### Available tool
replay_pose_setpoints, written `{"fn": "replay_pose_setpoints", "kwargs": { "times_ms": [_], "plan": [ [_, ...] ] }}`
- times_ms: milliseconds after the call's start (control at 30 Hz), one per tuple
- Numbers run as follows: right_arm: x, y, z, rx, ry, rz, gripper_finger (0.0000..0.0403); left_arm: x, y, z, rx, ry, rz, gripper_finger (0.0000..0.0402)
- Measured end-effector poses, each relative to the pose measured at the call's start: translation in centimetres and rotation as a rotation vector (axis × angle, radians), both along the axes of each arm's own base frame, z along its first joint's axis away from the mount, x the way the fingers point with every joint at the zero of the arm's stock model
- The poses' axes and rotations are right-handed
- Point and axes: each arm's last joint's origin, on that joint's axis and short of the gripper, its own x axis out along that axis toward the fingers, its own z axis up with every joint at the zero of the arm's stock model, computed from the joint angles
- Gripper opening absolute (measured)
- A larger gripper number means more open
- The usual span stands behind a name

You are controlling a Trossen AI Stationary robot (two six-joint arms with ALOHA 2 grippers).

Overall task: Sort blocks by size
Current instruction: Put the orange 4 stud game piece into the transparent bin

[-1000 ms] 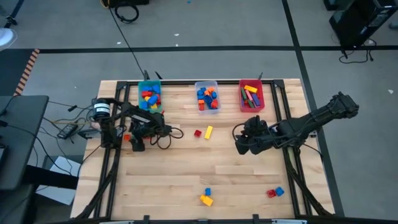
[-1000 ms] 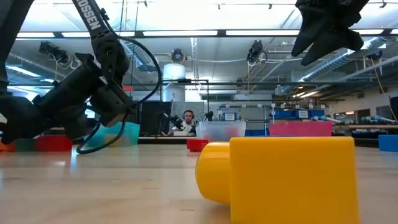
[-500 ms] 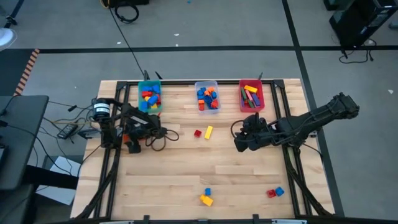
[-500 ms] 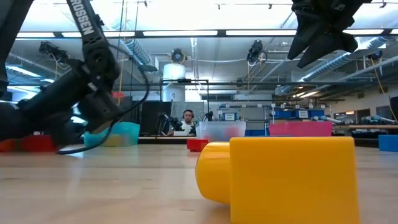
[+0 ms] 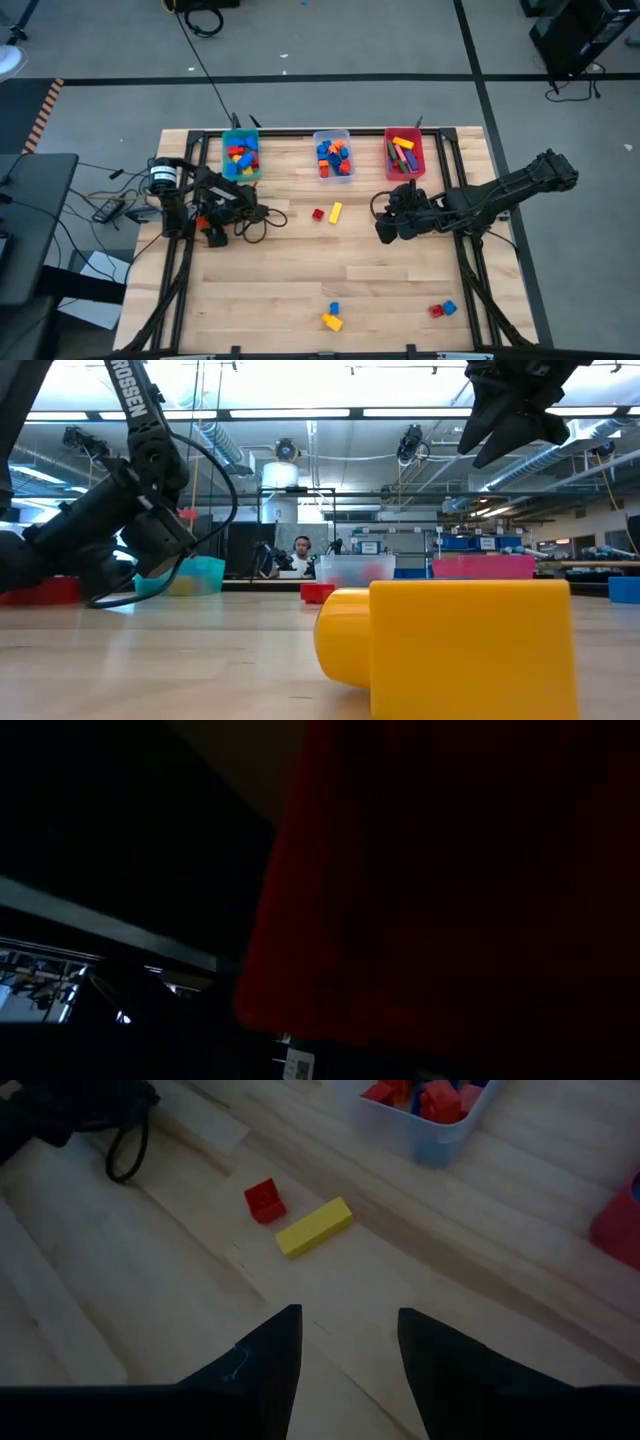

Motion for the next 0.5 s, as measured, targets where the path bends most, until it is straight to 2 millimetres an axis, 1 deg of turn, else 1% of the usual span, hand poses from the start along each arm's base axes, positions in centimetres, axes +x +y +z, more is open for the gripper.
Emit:
{"fn": "replay_pose_setpoints", "kwargs": {
  "times_ms": [133, 333, 433, 500],
  "plan": [
    [0.00, 0.02, 0.00, 0.002, -0.001, 0.000, 0.0181, -0.09, -0.02, -0.08, 0.000, -0.001, 0.001, 0.0197],
    [0.03, 0.03, 0.02, 0.000, -0.003, 0.003, 0.0181, -0.17, -0.03, -0.01, 0.004, 0.012, 0.001, 0.0144],
    [0.03, 0.04, 0.02, -0.004, -0.001, 0.008, 0.0181, -0.03, 0.02, 0.31, 0.033, 0.026, 0.017, 0.0140],
    [0.09, 0.05, 0.06, -0.007, -0.004, 0.016, 0.0181, 0.23, 0.04, 0.91, 0.060, 0.016, 0.042, 0.0140]
  ]
}}
